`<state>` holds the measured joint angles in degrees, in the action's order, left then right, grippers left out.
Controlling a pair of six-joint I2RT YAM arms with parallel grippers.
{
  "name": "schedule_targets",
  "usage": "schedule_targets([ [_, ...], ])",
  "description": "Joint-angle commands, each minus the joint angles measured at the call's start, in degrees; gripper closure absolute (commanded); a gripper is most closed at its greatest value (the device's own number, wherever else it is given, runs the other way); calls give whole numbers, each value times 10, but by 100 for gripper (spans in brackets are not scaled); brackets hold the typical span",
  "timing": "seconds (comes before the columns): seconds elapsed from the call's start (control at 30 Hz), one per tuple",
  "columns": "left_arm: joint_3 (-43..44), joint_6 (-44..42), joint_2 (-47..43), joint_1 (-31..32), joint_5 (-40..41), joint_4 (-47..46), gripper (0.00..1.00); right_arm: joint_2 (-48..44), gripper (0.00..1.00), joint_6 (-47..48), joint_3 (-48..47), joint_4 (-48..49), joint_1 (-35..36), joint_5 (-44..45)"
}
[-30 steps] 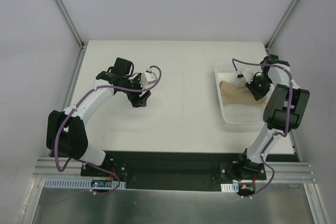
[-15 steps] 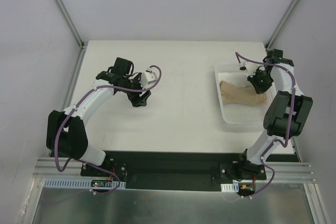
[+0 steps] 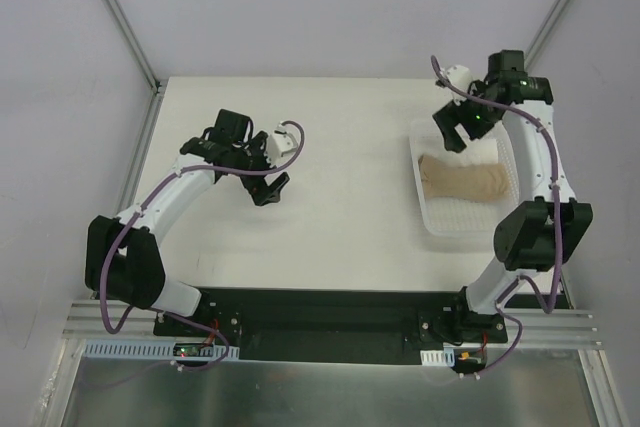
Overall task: Roll the t-shirts
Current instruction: Reset both arms
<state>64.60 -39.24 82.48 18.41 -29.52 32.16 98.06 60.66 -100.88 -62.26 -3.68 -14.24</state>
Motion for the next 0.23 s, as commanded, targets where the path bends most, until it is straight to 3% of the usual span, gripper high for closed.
schedule_targets([
  [0.0,-12,62,-16,3,53,-50,1,-23,4,-216,-37,62,97,29],
  [0.07,-13,100,-15,3,72,-74,1,-18,4,-230,-41,67,139,65],
  [0.2,-15,137,-20,3,90,-104,1,-20,4,-231,-19,79,188,55],
])
